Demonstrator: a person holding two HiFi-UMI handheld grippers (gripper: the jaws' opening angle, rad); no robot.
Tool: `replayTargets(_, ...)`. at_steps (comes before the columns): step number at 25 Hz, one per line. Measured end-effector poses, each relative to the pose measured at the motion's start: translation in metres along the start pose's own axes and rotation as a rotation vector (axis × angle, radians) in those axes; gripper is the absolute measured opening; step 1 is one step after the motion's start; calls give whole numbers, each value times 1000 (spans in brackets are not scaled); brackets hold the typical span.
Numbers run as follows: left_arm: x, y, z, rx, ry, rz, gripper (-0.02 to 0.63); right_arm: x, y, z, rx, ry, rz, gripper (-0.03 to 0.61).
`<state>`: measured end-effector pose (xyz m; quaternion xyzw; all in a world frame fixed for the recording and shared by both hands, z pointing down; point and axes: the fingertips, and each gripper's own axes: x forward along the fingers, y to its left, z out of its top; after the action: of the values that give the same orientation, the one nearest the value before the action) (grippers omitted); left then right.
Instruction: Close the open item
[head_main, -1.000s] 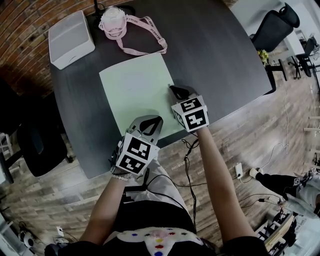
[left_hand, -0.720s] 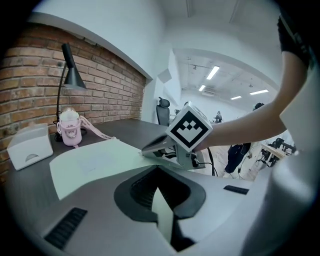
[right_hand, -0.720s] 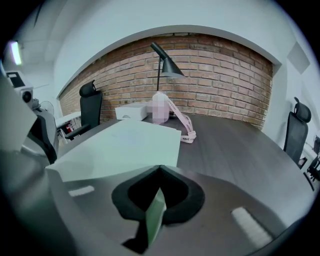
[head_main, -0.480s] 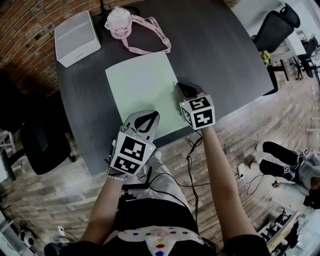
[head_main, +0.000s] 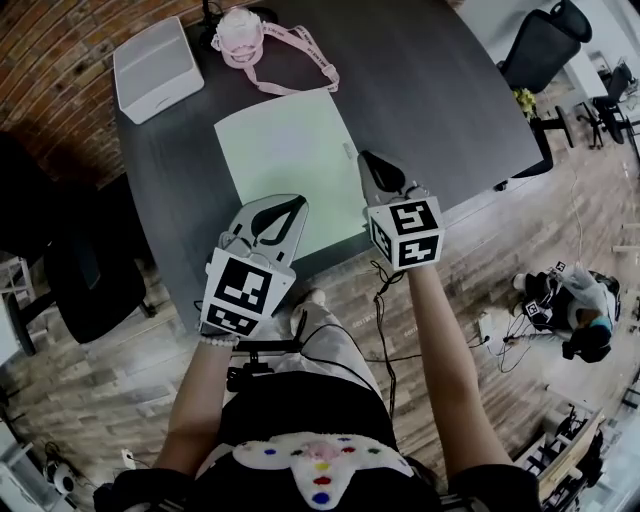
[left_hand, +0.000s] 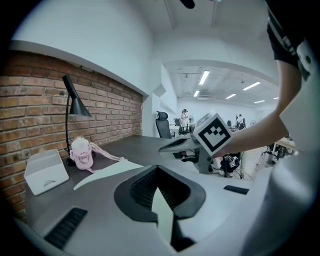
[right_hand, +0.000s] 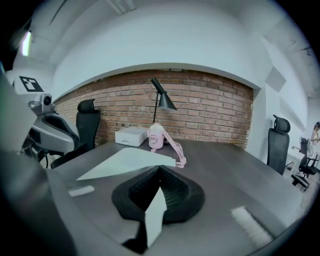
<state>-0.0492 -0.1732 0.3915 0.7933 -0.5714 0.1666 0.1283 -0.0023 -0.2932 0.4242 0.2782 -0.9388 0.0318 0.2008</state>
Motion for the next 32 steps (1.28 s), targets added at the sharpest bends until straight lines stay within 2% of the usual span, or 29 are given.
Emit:
replayTargets(6, -39, 0, 23, 40, -70, 21, 5, -51, 31, 27, 28, -106, -18, 8)
replayTargets(13, -76, -1, 40, 71, -133, 49, 6, -100, 63, 41, 65, -171, -21, 9)
replayTargets(19, -105, 6, 39, 60, -147, 83, 6, -132, 89, 43, 67, -185, -32, 8)
replayTargets(27, -125, -3, 44, 75, -166, 53, 5, -153, 107, 53, 35, -207, -40, 8)
replayTargets(32, -131, -11, 45, 73, -172, 34, 6, -158, 114, 50, 8, -166, -40, 8)
